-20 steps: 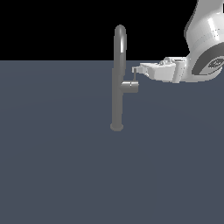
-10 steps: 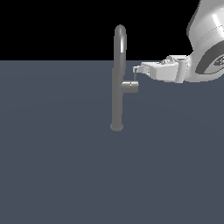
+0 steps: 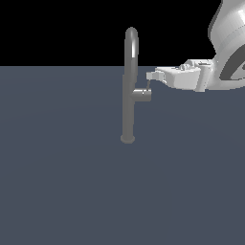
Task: Turn on the faucet by rotating a designated handle.
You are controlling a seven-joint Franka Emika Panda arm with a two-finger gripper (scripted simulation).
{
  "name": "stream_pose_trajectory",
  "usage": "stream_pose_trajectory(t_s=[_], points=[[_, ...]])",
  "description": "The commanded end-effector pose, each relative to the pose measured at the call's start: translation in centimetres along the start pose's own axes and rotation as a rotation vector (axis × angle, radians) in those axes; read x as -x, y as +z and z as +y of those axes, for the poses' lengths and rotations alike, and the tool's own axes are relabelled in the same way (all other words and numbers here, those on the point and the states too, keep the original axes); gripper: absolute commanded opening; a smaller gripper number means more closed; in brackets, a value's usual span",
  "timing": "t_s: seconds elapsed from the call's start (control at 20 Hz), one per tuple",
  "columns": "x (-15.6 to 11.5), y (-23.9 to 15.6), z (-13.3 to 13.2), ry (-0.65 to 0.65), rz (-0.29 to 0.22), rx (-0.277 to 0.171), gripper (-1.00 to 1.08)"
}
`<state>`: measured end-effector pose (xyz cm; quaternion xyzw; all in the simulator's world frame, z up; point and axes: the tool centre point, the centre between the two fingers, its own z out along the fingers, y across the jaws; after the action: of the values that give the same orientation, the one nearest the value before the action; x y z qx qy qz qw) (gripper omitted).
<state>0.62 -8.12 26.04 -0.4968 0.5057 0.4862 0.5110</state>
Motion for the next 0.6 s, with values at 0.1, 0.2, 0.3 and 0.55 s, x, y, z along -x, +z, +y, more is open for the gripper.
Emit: stream_pose_trajectory(t_s=[0.1, 0.2, 0.3, 0.55], points=[[-0.8, 0.0, 1.4, 0.005, -0.002, 0.003, -1.0], [-1.1, 0.0, 2.1, 0.007, -0.003, 0.004, -1.0], [-1.5, 0.0, 2.8, 0.009, -0.004, 0.005, -1.0], [-1.9, 0.0, 3.1, -0.002, -0.002, 0.004, -1.0]])
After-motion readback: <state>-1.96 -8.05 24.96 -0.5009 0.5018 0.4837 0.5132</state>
